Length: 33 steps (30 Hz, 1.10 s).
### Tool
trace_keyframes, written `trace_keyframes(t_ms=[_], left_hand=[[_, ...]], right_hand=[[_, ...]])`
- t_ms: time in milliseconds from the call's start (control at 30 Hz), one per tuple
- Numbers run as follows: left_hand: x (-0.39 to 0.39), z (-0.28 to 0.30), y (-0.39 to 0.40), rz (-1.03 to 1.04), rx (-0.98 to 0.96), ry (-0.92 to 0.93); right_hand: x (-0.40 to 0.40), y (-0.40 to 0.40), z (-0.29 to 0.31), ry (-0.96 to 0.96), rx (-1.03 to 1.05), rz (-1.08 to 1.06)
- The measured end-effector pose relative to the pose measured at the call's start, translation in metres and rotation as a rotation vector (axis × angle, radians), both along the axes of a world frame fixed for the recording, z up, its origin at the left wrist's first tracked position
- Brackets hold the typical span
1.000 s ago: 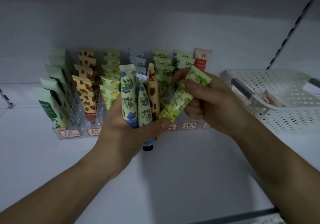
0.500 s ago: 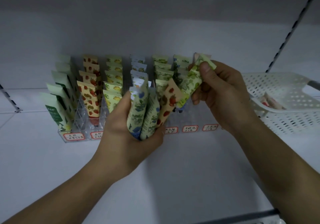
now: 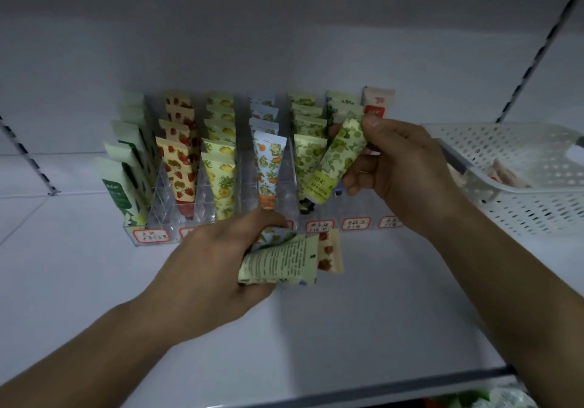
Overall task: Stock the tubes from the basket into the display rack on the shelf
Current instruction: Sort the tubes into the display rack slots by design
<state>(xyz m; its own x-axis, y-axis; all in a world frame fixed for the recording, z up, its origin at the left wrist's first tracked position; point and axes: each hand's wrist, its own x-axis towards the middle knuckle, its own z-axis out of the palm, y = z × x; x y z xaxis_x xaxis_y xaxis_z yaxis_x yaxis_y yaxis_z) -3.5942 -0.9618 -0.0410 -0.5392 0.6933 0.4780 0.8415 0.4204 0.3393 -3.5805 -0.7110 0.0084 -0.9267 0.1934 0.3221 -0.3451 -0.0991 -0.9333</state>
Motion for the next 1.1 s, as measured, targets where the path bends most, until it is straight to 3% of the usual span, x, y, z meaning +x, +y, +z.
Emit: trace_keyframes(t_ms=[100, 233, 300, 600, 833, 967, 1100], left_hand=[[0.003, -0.004, 0.001, -0.031, -0.033, 0.031], [0.005, -0.005, -0.003, -0.054, -0.043, 0.025], [0.004, -0.005, -0.003, -0.045, -0.038, 0.028], [0.003, -0.007, -0.004, -0.051, -0.003, 0.048], [0.002, -0.006, -0.006, -0.088, 0.038, 0.015], [0.005, -0.003, -0.006, -0.09, 0.068, -0.068], [0.007, -0.001, -0.004, -0.052, 0.213, -0.224]], right_hand=[[0.001, 0.0, 0.001, -0.002, 0.048, -0.037], [0.002, 0.0, -0.007, 0.188, 0.462, -0.235], [0.002, -0.004, -0.011, 0.237, 0.565, -0.26], [0.002, -0.004, -0.014, 0.394, 0.788, -0.437], [-0.001, -0.007, -0.015, 0.316, 0.812, -0.375], [0.002, -0.013, -0.013, 0.28, 0.796, -0.402], [0.0, -0.021, -0.013, 0.239, 0.941, -0.4]])
